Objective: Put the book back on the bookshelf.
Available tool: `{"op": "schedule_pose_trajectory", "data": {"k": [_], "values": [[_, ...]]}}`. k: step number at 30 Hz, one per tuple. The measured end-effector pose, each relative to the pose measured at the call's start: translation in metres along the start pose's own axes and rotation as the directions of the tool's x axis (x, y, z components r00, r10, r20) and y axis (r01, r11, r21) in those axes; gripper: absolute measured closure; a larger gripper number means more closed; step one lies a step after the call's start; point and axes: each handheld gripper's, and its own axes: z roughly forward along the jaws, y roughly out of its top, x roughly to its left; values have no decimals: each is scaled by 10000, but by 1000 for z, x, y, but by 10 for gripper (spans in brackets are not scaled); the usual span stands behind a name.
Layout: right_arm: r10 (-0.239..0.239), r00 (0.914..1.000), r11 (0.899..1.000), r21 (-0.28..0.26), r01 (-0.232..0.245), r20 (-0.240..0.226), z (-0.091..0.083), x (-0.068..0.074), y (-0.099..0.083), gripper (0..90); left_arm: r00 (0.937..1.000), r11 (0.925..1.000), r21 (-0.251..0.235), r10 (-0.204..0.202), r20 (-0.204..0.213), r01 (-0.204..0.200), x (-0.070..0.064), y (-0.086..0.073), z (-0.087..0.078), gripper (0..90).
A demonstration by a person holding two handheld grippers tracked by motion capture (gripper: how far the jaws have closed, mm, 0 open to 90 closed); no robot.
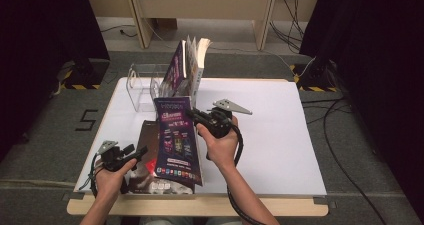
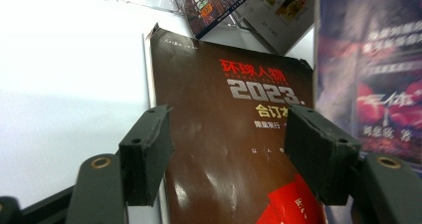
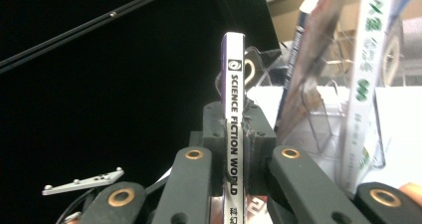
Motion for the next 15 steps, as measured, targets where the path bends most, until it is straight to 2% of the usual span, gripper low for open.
{"op": "schedule_pose_trajectory", "data": {"k": [3,9,12,15], "values": [[-142,9998,9998,-153,141,-108,-1,6,3,832,9999,10000,-8,25,-101,-25,2,0,0,347],[-517,9984,9957,-781,498,-224,-6,19,13,832,9998,10000,-83,-23,-192,21,3,0,-1,348],[-547,9982,9922,-1131,515,-249,-8,24,21,832,9998,9999,-119,-27,-206,25,3,-1,-1,347],[-831,9965,9848,-1536,813,-53,-9,29,28,832,9996,9999,-163,-23,-264,19,4,-1,-2,347]]}}
